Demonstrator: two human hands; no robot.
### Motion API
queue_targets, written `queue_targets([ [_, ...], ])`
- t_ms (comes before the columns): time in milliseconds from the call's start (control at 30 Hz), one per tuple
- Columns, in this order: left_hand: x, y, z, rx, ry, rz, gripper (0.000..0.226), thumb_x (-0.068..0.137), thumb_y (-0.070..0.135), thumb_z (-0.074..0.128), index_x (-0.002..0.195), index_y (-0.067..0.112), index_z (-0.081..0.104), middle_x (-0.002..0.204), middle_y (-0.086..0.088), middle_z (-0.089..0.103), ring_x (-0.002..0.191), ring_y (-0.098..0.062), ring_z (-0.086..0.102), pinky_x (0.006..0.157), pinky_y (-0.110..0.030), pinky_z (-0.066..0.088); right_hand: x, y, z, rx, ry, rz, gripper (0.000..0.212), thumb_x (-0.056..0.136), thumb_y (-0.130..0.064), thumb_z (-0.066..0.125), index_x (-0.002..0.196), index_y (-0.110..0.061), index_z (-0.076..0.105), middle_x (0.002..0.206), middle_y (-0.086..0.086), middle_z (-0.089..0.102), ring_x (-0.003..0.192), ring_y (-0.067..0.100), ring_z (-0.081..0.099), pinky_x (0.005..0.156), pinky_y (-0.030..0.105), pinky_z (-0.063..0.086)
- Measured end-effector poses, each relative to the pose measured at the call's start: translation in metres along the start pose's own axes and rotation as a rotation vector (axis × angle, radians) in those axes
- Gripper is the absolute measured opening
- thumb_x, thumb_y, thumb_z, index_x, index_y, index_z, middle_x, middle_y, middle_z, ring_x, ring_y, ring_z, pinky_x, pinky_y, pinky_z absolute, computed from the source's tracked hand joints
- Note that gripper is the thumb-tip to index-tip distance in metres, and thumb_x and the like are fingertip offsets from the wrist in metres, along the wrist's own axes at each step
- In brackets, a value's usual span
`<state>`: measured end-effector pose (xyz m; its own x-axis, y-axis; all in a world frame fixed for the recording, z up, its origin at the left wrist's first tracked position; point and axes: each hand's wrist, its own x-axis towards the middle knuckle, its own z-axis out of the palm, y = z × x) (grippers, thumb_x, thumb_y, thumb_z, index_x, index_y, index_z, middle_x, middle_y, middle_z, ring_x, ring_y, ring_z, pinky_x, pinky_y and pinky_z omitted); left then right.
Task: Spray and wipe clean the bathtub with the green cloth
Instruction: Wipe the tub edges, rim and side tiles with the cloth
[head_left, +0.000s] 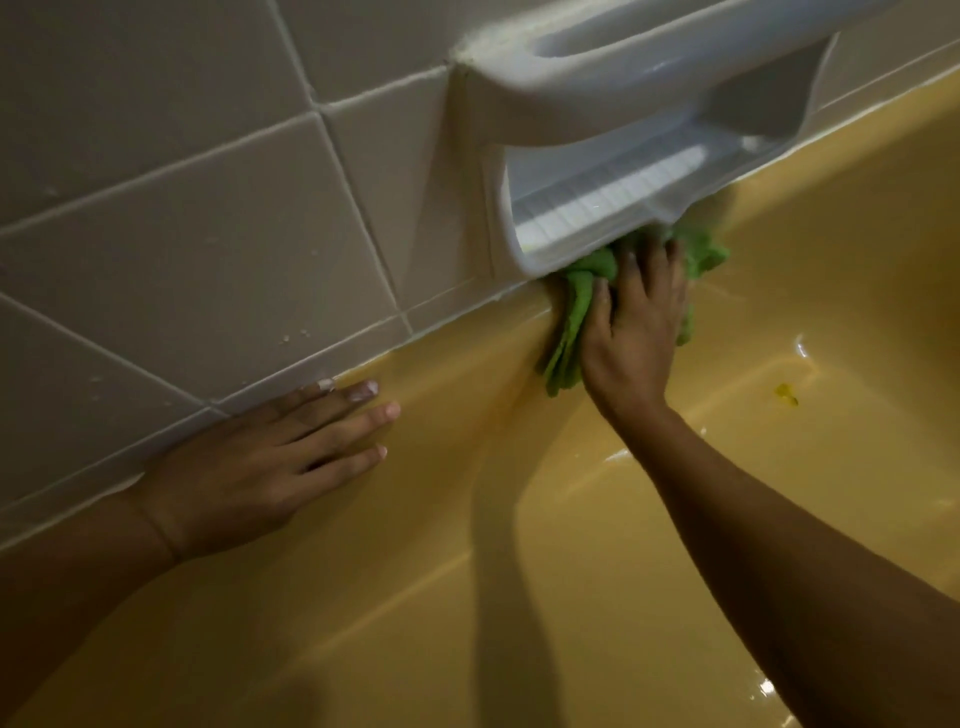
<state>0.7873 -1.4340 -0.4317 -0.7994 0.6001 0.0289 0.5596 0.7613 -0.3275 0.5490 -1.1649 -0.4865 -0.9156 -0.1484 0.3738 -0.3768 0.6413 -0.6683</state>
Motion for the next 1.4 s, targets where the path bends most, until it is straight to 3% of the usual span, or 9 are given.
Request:
queue_targets([
  [167, -0.002, 0.0, -0.001, 0.009, 0.113, -0.038, 0.043, 0.108, 0.001, 0.034, 0.129, 0.006, 0.071, 0.134, -0.025, 0.064, 0.125, -0.042, 0.063, 0.109, -0.052, 0.043, -0.069, -0.044, 0.032, 0.044, -0.015, -0.299, 0.045, 0.102, -0.031, 0.047, 0.141, -0.015, 0.06, 0.159, 0.013, 0.041, 0.154, 0.033, 0.023, 0.121, 0.06, 0.018],
  [267, -0.003, 0.002, -0.003, -0.027, 0.16, -0.061, 0.031, 0.105, 0.005, 0.048, 0.121, 0.006, 0.074, 0.119, -0.024, 0.068, 0.107, -0.039, 0.06, 0.1, -0.051, 0.046, -0.1, -0.07, 0.044, 0.047, -0.083, -0.445, 0.047, 0.101, -0.032, 0.048, 0.144, -0.018, 0.058, 0.159, 0.012, 0.041, 0.154, 0.034, 0.023, 0.121, 0.06, 0.017],
  [400, -0.006, 0.006, -0.009, -0.024, 0.179, -0.131, 0.033, 0.107, 0.014, 0.046, 0.113, 0.003, 0.076, 0.111, -0.026, 0.069, 0.093, -0.042, 0.064, 0.08, -0.048, 0.053, -0.109, -0.082, 0.037, 0.021, -0.163, -0.516, 0.048, 0.099, -0.028, 0.049, 0.147, -0.021, 0.055, 0.16, 0.009, 0.041, 0.154, 0.032, 0.025, 0.121, 0.058, 0.02],
  [500, -0.016, 0.01, -0.006, -0.052, 0.207, -0.171, 0.025, 0.102, 0.01, 0.055, 0.116, -0.001, 0.074, 0.124, -0.031, 0.065, 0.106, -0.046, 0.064, 0.09, -0.052, 0.051, -0.089, -0.065, 0.017, -0.003, -0.172, -0.549, 0.05, 0.092, -0.017, 0.052, 0.142, -0.018, 0.06, 0.153, 0.007, 0.051, 0.148, 0.03, 0.037, 0.119, 0.048, 0.031],
  [600, -0.056, 0.019, 0.001, -0.075, 0.153, -0.204, 0.034, 0.101, 0.006, 0.054, 0.133, 0.003, 0.066, 0.15, -0.026, 0.052, 0.138, -0.046, 0.051, 0.107, -0.056, 0.048, -0.072, -0.058, 0.007, -0.004, -0.109, -0.354, 0.054, 0.089, -0.015, 0.049, 0.141, -0.018, 0.061, 0.153, 0.006, 0.052, 0.148, 0.029, 0.038, 0.119, 0.045, 0.034],
  [700, -0.109, 0.03, -0.002, -0.11, 0.088, -0.265, 0.048, 0.1, 0.006, 0.049, 0.148, 0.008, 0.053, 0.164, -0.017, 0.037, 0.151, -0.043, 0.034, 0.114, -0.058, 0.04, -0.083, -0.082, 0.014, -0.046, -0.085, -0.22, 0.053, 0.09, -0.018, 0.048, 0.141, -0.016, 0.061, 0.154, 0.012, 0.049, 0.149, 0.033, 0.035, 0.12, 0.048, 0.031],
  [933, -0.189, 0.05, -0.018, -0.185, 0.007, -0.411, 0.053, 0.101, 0.01, 0.043, 0.153, 0.011, 0.047, 0.167, -0.009, 0.033, 0.154, -0.038, 0.028, 0.117, -0.057, 0.036, -0.167, -0.162, 0.05, -0.093, -0.147, -0.58, 0.044, 0.09, -0.016, 0.071, 0.133, -0.009, 0.066, 0.14, 0.02, 0.059, 0.134, 0.04, 0.048, 0.117, 0.049, 0.035],
  [1100, -0.213, 0.06, -0.022, -0.208, -0.008, -0.499, 0.051, 0.102, 0.014, 0.039, 0.152, 0.013, 0.05, 0.164, -0.01, 0.038, 0.154, -0.037, 0.029, 0.118, -0.057, 0.033, -0.191, -0.192, 0.063, -0.071, -0.293, -0.834, 0.044, 0.097, -0.02, 0.064, 0.14, -0.012, 0.061, 0.144, 0.017, 0.057, 0.138, 0.038, 0.048, 0.117, 0.047, 0.036],
  [1400, -0.272, 0.091, -0.032, -0.181, -0.091, -0.737, 0.058, 0.101, 0.024, 0.038, 0.159, 0.02, 0.037, 0.169, -0.004, 0.03, 0.154, -0.036, 0.029, 0.119, -0.054, 0.026, -0.136, -0.133, 0.023, -0.09, -0.297, -0.765, 0.042, 0.103, -0.023, 0.05, 0.144, -0.017, 0.059, 0.149, 0.013, 0.054, 0.143, 0.032, 0.045, 0.109, 0.045, 0.046],
])
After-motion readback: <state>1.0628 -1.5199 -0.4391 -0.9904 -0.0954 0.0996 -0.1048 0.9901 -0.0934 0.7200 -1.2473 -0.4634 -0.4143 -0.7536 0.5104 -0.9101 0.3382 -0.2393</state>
